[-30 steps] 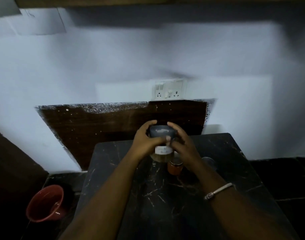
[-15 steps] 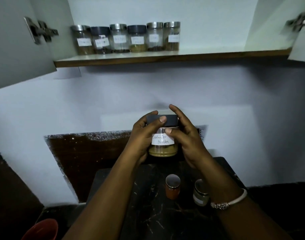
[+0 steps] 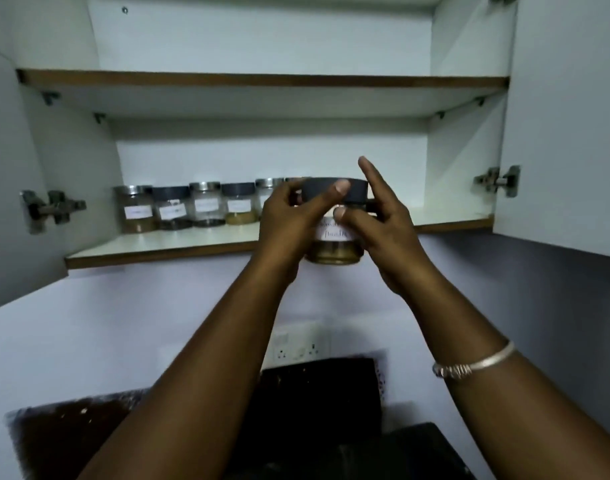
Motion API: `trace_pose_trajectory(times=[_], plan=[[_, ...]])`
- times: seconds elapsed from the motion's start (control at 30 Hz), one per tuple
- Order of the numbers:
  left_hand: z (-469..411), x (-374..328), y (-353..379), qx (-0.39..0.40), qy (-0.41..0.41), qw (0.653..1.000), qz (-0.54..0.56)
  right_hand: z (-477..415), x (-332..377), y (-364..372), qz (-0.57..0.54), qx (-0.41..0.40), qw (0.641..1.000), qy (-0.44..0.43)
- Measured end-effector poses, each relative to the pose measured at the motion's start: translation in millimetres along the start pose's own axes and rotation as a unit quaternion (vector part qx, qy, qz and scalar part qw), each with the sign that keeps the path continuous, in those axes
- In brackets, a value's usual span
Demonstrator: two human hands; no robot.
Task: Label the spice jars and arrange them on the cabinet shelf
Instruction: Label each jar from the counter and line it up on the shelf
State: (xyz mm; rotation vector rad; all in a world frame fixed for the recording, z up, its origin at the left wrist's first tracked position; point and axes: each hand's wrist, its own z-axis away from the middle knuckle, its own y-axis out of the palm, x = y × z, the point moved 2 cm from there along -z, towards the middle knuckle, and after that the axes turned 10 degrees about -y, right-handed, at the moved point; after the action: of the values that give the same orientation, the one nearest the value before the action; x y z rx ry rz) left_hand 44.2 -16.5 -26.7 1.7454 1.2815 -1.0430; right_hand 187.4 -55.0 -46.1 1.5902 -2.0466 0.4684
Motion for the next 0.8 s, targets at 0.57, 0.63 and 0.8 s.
trace_pose_trajectory(times=[0.57, 0.63, 0.8], plan=[[-224, 70, 36, -0.048, -0.125, 0.987, -0.093, -176, -157, -32, 0.272, 0.099, 0.946, 0.148], [-240, 78, 40, -0.052, -0.135, 0.984, -0.1, -186, -168, -32, 0.302, 0.116, 0.932, 0.165], [-270, 95, 40, -0.09, -0.171, 0.973, -0.124, -206, -193, -24, 0.306, 0.137, 0.915, 0.222]])
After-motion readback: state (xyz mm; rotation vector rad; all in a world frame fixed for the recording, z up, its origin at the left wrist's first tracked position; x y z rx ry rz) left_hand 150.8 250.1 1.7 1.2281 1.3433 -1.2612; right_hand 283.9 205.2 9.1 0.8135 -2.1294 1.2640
